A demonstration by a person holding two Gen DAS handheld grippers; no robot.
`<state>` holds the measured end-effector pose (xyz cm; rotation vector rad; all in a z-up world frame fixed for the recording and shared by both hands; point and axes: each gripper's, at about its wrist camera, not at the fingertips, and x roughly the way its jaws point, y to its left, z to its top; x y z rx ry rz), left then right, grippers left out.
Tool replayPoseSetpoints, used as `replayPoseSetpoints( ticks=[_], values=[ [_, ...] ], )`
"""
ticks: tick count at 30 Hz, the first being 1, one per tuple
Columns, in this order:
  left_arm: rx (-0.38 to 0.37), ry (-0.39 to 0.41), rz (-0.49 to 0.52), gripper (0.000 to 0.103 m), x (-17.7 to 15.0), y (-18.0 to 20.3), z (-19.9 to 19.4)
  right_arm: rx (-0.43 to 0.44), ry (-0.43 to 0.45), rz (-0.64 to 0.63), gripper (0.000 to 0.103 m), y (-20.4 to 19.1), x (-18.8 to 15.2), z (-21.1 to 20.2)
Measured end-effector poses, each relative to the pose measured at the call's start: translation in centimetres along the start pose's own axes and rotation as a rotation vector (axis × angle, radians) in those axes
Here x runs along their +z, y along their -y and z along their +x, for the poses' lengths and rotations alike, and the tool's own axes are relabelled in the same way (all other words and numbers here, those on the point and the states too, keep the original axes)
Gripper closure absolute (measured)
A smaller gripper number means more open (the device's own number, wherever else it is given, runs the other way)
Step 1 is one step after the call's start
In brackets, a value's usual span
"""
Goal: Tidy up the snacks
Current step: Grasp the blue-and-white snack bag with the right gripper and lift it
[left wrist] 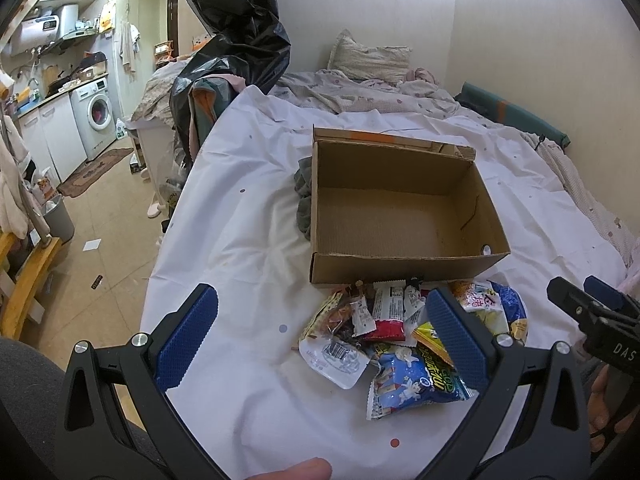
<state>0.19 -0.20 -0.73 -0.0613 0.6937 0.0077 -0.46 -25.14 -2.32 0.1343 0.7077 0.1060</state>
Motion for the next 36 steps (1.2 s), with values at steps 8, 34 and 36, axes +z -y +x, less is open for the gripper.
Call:
replayPoseSetpoints(
  ticks=[8,34,36],
  values=[
    [-0.008,-0.016,-0.002,0.000,0.3,0.1,0.3,0.002,-0.004,0.000,0.000,-0.5,0.0,0.1],
    [0.012,-0.229,0.076,0.000,5.2,-0.1,5.8,0.013,-0.601,0.278,0.000,10.6,3.9,11.9],
    [-0.009,-0.269,0.053,0.000,4.9,-0.4,6.8,0.026,-0.663,0.303,0.007,10.9,2.7,13.9]
  ],
)
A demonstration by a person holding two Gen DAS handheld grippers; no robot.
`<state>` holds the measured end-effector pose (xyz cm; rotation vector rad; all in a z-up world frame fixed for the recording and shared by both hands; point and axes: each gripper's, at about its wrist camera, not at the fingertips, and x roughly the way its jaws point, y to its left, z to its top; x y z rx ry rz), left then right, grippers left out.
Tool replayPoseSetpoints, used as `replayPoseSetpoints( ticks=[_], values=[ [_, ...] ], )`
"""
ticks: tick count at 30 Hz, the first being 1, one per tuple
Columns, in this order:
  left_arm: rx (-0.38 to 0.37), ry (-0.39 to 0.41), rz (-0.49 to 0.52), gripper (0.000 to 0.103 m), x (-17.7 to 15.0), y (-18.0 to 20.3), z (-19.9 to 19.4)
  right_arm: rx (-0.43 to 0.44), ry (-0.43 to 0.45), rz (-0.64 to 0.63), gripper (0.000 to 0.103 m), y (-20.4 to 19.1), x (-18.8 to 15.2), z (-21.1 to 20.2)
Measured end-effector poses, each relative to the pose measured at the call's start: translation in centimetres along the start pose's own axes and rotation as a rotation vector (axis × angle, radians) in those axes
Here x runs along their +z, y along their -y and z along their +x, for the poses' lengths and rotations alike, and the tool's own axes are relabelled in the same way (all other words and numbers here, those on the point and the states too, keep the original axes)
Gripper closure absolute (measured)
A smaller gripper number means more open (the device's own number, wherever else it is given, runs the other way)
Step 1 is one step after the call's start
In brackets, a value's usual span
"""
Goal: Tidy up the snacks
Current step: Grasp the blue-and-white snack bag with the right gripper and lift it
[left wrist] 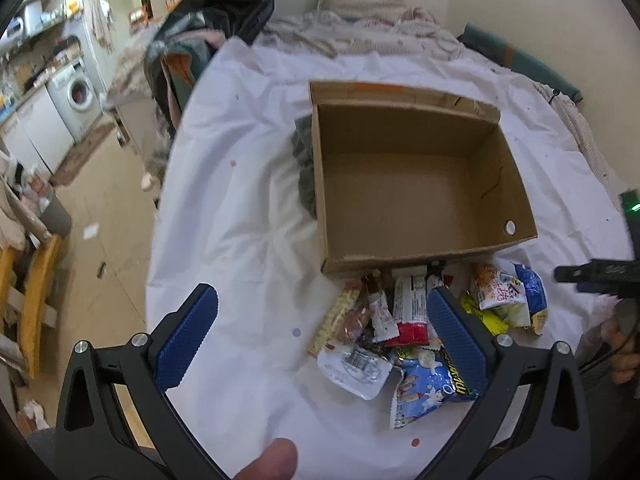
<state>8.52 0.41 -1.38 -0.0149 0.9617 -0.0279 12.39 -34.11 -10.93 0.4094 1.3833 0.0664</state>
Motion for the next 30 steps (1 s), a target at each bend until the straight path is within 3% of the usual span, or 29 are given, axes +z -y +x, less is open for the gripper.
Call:
replayPoseSetpoints(
  ticks=[3,7,12,13,15,17,23,27,30],
  values=[
    [-0.018,-0.027,-0.026,0.000,-0.6,-0.5,1.0,0.027,-0.087,0.054,0.022,0.8,0.5,2.8],
    [-0.036,-0.062,-0.047,0.000,-1.1,-0.7,2.0,0.035,-0.119,0.067,0.022,1.0,0.9,4.3],
    [-0.033,-0.055,-0.065,0.000,-0.8,-0.9,1.8,0.077,-0.174,0.186,0.022,3.2,0.5,5.9],
    [-0.037,-0.055,-0.067,0.000,-0.7,-0.9,1.8,0.073,-0.175,0.181,0.023,3.2,0.6,5.9],
    [-0.044,-0.056,-0.062,0.000,-0.6,-0.7,1.7,0.081,-0.178,0.149,0.034,2.9,0.7,6.0],
    [-0.019,-0.050,-0.046,0.000,-0.6,-0.5,1.7,0.089,-0.168,0.139,0.037,2.7,0.7,5.8],
    [-0.016,-0.055,-0.036,0.000,-0.7,-0.4,1.9,0.076,-0.121,0.102,0.065,2.5,0.5,4.5],
    [-0.010,-0.058,-0.043,0.000,-0.9,-0.7,1.9,0.077,-0.048,0.090,0.069,2.1,0.2,2.8],
    [0.000,-0.067,-0.054,0.000,-1.2,-1.1,2.1,0.119,0.060,0.105,0.071,2.3,-0.2,0.0]
  ],
)
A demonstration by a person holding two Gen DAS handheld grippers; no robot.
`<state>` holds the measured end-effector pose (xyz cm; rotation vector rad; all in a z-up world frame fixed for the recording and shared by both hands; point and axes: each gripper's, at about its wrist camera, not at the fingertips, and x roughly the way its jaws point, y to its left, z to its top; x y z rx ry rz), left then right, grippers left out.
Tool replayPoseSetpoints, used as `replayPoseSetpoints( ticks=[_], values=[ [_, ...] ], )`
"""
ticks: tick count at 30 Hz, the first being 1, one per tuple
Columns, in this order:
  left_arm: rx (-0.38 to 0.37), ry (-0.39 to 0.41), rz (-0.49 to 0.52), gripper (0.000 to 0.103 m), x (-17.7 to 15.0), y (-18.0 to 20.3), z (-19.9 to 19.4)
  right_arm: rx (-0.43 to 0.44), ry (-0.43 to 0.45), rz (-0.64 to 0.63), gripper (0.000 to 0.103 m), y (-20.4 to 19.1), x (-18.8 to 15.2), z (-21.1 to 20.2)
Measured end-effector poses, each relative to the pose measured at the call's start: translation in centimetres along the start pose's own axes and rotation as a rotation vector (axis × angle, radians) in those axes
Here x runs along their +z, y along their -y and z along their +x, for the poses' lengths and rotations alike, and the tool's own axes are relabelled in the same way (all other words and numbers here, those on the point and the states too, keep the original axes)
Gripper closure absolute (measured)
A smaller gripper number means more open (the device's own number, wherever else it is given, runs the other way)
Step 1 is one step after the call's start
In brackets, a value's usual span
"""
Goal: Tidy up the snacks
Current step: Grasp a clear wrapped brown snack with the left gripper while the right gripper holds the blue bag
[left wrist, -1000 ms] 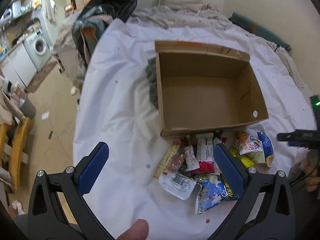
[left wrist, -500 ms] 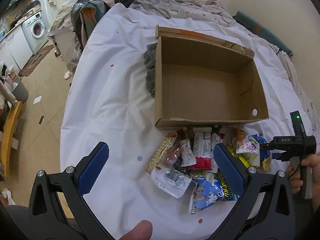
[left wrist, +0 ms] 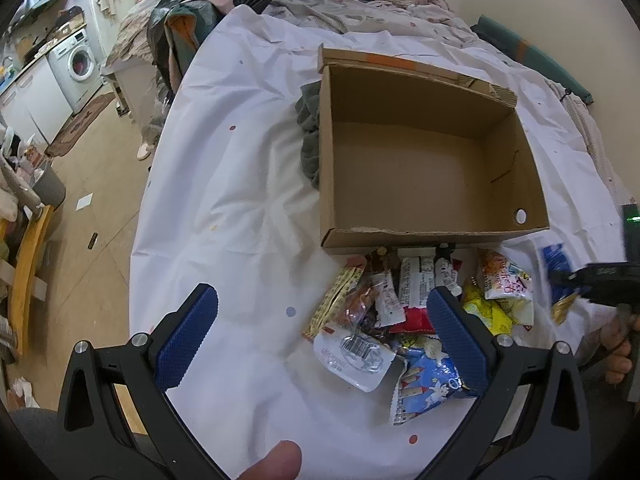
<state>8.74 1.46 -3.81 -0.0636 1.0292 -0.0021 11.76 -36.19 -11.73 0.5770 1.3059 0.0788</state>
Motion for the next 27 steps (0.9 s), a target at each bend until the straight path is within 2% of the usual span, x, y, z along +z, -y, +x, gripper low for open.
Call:
replayPoseSetpoints(
  ticks=[3,5,10,14,18,21,27],
  values=[
    [-0.007,-0.018,-0.021,0.000,-0.1,-0.5,0.4,0.161,0.144,0.003,0.071,-0.3,-1.0,-4.0],
    [-0.004,-0.032,-0.043,0.000,-0.2,-0.9,0.7,0.213,0.189,-0.050,0.071,-1.6,-2.0,-5.4],
    [0.006,-0.093,-0.112,0.000,-0.5,-2.3,2.2,0.304,0.187,-0.126,0.071,-3.8,-3.8,-5.7],
    [0.010,-0.154,-0.147,0.000,-1.3,-2.5,3.6,0.323,0.144,-0.144,0.071,-4.9,-4.0,-4.6],
    [-0.018,-0.244,-0.194,0.001,-2.8,-1.8,5.9,0.328,0.122,-0.153,0.071,-5.9,-4.2,-3.8],
    [-0.037,-0.299,-0.172,0.002,-3.6,-0.5,7.5,0.329,0.108,-0.157,0.071,-5.7,-4.5,-3.7],
    [-0.019,-0.302,-0.128,0.005,-2.8,-0.4,8.2,0.343,0.090,-0.164,0.071,-6.2,-4.7,-3.4]
  ],
)
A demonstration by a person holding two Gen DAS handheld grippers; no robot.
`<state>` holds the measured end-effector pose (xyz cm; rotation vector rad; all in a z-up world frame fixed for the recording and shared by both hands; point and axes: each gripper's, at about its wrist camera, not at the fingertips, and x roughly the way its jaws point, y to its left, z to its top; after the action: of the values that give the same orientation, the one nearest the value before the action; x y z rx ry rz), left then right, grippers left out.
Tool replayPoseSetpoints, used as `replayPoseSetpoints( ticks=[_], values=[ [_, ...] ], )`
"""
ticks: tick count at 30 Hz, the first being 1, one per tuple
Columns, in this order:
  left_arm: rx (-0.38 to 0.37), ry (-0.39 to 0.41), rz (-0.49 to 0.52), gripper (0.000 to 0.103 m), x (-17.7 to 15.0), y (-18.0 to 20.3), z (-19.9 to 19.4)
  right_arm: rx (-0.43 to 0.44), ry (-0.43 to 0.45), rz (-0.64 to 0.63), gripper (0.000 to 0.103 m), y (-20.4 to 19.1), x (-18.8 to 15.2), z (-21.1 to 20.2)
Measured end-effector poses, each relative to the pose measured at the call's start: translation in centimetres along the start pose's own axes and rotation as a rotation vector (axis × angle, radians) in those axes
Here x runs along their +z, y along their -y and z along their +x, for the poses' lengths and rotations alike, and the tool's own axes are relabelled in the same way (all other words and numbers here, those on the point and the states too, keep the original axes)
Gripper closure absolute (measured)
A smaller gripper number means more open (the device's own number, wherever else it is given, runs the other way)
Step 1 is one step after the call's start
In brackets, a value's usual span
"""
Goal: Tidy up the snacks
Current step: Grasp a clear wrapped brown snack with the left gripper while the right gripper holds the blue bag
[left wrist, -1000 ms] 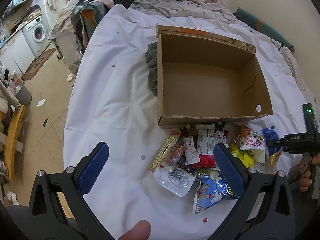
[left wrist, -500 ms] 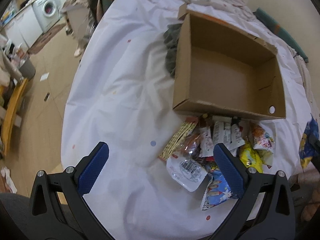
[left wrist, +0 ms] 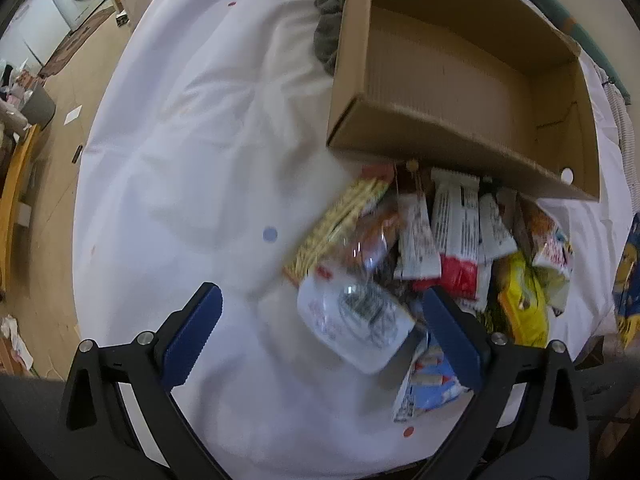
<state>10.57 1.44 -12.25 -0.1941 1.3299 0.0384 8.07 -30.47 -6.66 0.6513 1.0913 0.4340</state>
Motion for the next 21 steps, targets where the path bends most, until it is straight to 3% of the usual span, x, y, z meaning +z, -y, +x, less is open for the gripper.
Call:
replayPoseSetpoints(
  ticks=[4,9,10,13,21],
  values=[
    [0.022,-0.039,0.102,0.016,1.8,1.1,1.2,0.000,-0.013,0.005,0.071,0.0,0.2,0.5],
    [0.021,-0.058,0.158,0.064,2.9,2.0,1.6,-0.011,-0.021,0.003,0.071,0.0,0.1,0.7],
    [0.015,-0.059,0.169,0.079,3.2,2.2,1.6,-0.013,-0.021,0.002,0.071,0.0,0.1,0.7],
    [-0.029,-0.068,0.163,0.086,2.7,2.1,1.1,-0.015,-0.021,0.011,0.071,0.3,0.1,0.6],
    [-0.107,-0.013,0.136,0.090,0.7,1.1,-2.6,-0.013,-0.027,0.009,0.071,0.1,0.1,0.8]
  ],
)
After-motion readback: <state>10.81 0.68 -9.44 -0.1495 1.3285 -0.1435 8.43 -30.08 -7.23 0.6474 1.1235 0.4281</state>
